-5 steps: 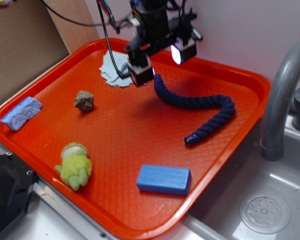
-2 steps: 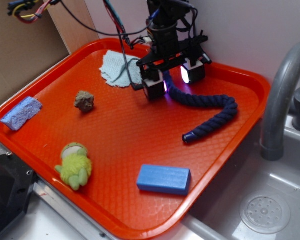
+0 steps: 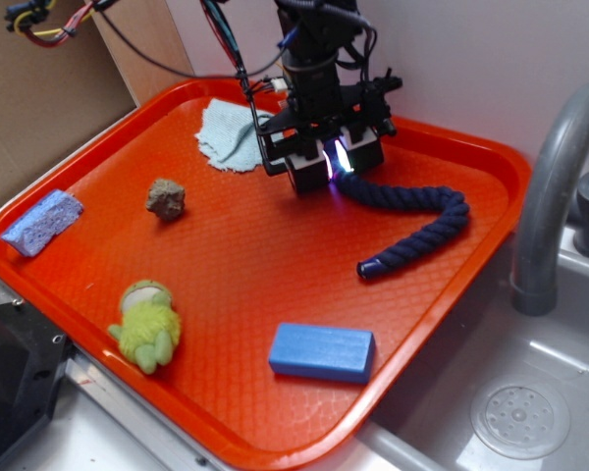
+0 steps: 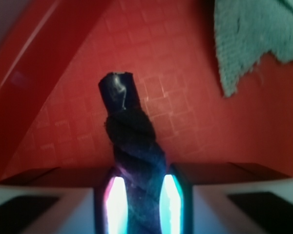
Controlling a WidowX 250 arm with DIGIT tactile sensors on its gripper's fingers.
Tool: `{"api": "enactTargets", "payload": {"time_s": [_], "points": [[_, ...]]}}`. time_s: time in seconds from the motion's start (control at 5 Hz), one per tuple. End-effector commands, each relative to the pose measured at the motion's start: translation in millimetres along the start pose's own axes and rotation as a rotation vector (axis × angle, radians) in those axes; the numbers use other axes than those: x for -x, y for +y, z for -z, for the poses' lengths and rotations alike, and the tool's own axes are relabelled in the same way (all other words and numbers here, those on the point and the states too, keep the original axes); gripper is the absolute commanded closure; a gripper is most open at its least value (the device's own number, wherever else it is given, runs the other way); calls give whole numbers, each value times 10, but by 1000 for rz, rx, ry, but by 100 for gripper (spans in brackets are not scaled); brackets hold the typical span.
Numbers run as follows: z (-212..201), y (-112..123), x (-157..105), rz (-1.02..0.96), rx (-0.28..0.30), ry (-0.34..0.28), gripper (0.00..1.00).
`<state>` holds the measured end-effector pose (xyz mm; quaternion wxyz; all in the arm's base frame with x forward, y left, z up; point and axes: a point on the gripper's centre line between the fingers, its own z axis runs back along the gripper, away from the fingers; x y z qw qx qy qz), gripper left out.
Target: Grab the blue rope.
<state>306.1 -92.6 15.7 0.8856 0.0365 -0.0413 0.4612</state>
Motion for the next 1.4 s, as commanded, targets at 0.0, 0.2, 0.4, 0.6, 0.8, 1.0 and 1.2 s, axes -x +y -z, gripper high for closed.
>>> {"api": "enactTargets", "payload": {"time_s": [0.0,0.2,0.4,0.6,0.8,1.0,1.2], "points": [[-383,149,-47,431,136,-44,100],[-875,351,-48,671,232,-22,100],[-1366,395,-68,779,279,20,100],[-1854,422,-159,783,300,36,100],[-2205,420,-263,776,286,12,100],[-2448,419,-302,775,328,-25,100],[-2491,522,-316,753,321,-37,100]]}}
